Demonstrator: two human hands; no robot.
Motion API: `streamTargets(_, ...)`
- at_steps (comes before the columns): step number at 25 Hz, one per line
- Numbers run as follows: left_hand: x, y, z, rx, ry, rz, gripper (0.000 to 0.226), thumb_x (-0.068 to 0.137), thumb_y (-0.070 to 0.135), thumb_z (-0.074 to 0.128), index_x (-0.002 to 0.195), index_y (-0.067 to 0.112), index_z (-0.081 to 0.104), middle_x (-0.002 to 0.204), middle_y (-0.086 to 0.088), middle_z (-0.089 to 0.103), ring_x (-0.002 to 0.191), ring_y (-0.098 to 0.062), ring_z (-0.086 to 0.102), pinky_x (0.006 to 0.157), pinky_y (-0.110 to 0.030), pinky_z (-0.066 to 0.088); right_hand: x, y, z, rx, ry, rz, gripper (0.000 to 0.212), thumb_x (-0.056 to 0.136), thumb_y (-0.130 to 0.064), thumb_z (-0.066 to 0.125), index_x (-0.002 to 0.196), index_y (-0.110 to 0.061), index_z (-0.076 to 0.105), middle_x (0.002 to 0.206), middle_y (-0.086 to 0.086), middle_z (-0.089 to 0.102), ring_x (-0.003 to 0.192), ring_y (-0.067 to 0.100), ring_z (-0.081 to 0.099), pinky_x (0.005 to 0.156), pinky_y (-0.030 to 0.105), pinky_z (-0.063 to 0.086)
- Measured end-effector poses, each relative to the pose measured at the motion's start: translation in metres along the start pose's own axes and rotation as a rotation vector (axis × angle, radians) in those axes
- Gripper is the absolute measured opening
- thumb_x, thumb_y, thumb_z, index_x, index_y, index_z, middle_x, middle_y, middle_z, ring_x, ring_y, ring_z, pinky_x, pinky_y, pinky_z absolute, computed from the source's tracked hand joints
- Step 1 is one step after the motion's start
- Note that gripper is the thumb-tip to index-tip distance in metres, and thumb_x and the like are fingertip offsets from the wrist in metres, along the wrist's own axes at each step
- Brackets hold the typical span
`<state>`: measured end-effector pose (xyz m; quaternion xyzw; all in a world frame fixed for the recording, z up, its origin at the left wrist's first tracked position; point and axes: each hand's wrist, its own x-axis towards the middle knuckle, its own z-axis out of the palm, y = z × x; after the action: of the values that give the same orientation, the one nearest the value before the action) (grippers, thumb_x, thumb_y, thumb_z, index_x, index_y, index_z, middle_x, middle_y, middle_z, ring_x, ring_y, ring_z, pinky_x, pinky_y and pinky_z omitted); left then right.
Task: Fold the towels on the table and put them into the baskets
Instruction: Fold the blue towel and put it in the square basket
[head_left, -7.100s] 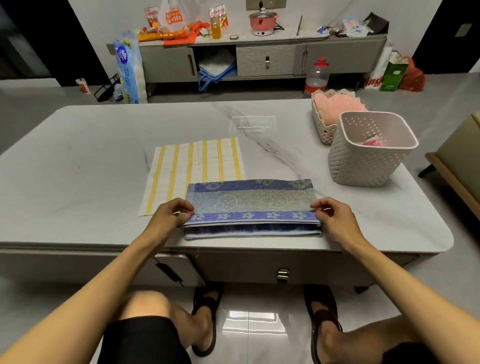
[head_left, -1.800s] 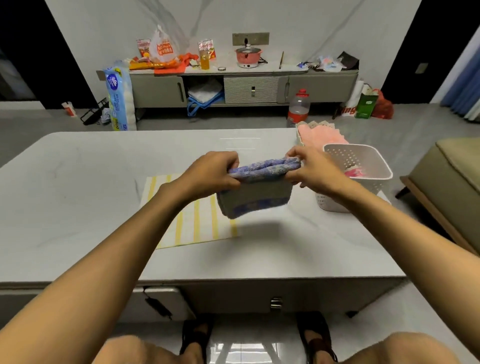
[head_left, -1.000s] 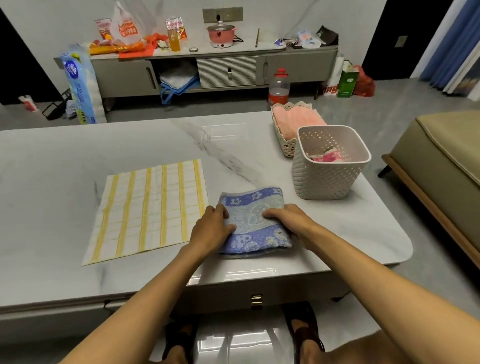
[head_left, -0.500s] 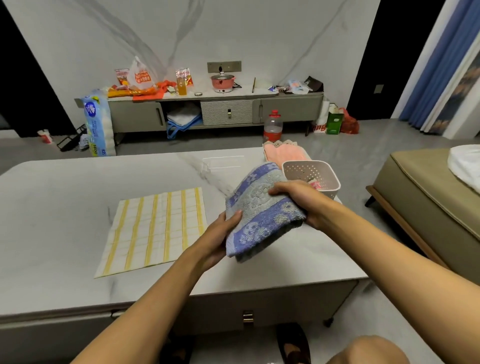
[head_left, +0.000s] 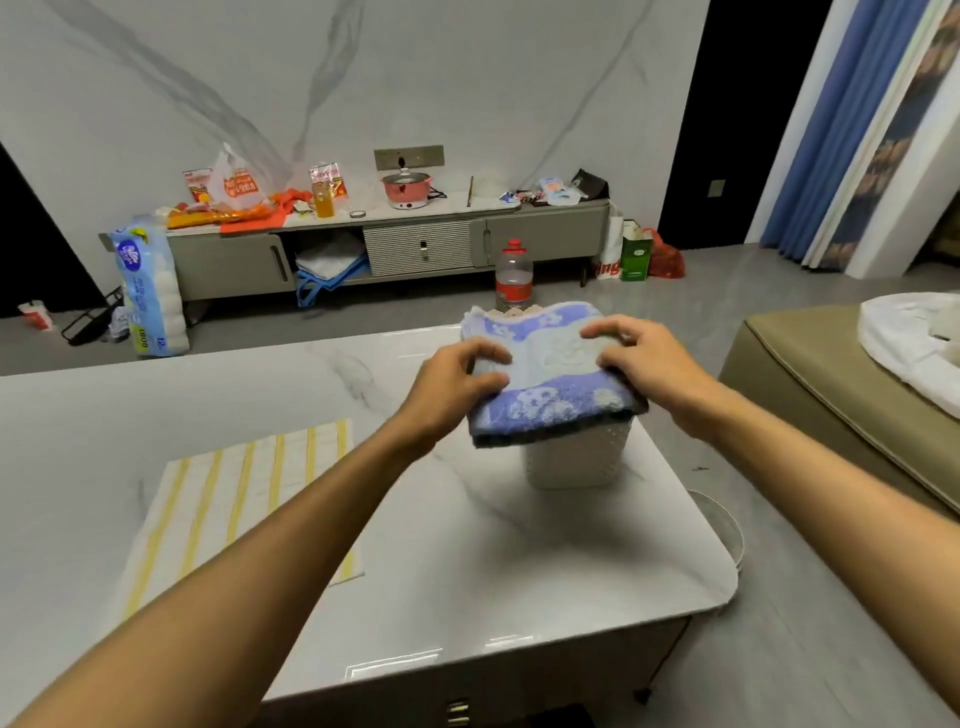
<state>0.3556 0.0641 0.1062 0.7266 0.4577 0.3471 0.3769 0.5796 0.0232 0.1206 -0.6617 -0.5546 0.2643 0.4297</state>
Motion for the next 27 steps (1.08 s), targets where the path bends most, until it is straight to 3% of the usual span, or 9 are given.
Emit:
streamTargets(3,0.072,0.016,0.017,0.209,0.021,0.074,0.025,0.082,0.017,0.072,0.107,0.019,0.073,0.105,0.003,0.069,0.092,-0.012,0.064,0.078,-0.018,0.051,0.054,0.012,-0.019,-0.038,0.08,0.033,0.036,0.083,-0.005,0.063,0.113,-0.022,0.068,0.111,0.0,0.062,0.094,0.021,0.06,0.073,0.031,0.047)
streamTargets(5,0.107,0.004,0.04,0.381,-0.054,0.058,0.03,0.082,0.02,0.073,0.112,0.016,0.072,0.113,-0.004,0.069,0.102,-0.02,0.061,0.086,-0.024,0.047,0.078,0.043,-0.012,-0.08,0.042,0.12,0.04,0.081,-0.007,0.071,0.118,-0.021,0.067,0.114,0.003,0.063,0.098,0.023,0.062,0.08,0.033,0.051)
streamTargets(7,0.126,-0.015,0.063,0.521,-0.176,0.024,0.032,0.083,0.021,0.073,0.113,0.01,0.072,0.109,-0.008,0.069,0.094,-0.018,0.056,0.079,-0.022,0.043,0.092,0.079,0.003,-0.171,0.002,0.18,0.044,0.078,-0.01,0.077,0.119,-0.021,0.067,0.119,0.006,0.067,0.103,0.024,0.063,0.091,0.035,0.052)
streamTargets(10,0.139,-0.038,0.085,0.642,-0.267,0.025,0.03,0.082,0.022,0.074,0.105,0.002,0.073,0.104,-0.015,0.071,0.085,-0.02,0.055,0.081,-0.03,0.049,0.1,0.104,0.018,-0.454,-0.045,0.104,0.051,0.075,-0.021,0.083,0.123,-0.022,0.067,0.127,0.008,0.066,0.116,0.026,0.059,0.099,0.034,0.046)
streamTargets(13,0.147,-0.043,0.091,0.712,-0.293,0.041,0.029,0.078,0.022,0.078,0.1,0.003,0.074,0.099,-0.016,0.073,0.089,-0.026,0.064,0.076,-0.03,0.052,0.106,0.102,0.022,-0.683,-0.133,0.043,0.052,0.076,-0.024,0.081,0.126,-0.021,0.065,0.13,0.012,0.061,0.121,0.031,0.054,0.096,0.036,0.045)
streamTargets(18,0.153,-0.039,0.092,0.791,-0.369,0.033,0.034,0.074,0.028,0.082,0.099,0.005,0.076,0.096,-0.014,0.074,0.088,-0.026,0.065,0.071,-0.03,0.052,0.113,0.096,0.022,-0.782,-0.273,0.068,0.05,0.08,-0.019,0.078,0.127,-0.019,0.064,0.13,0.015,0.059,0.115,0.031,0.056,0.091,0.032,0.047)
streamTargets(23,0.153,-0.029,0.076,0.557,-0.402,-0.075,0.029,0.073,0.022,0.083,0.093,0.002,0.078,0.085,-0.013,0.071,0.071,-0.019,0.058,0.077,-0.038,0.058,0.119,0.078,0.006,-0.795,-0.412,0.084,0.047,0.086,-0.021,0.073,0.132,-0.015,0.061,0.136,0.008,0.059,0.121,0.027,0.054,0.092,0.027,0.04)
streamTargets(27,0.139,-0.029,0.098,0.862,-0.393,0.037,0.033,0.075,0.027,0.079,0.098,0.005,0.073,0.094,-0.015,0.066,0.084,-0.025,0.062,0.071,-0.031,0.051,0.107,0.083,0.022,-0.965,-0.424,0.022,0.031,0.082,-0.015,0.07,0.112,-0.009,0.067,0.119,0.015,0.065,0.106,0.031,0.06,0.087,0.036,0.051)
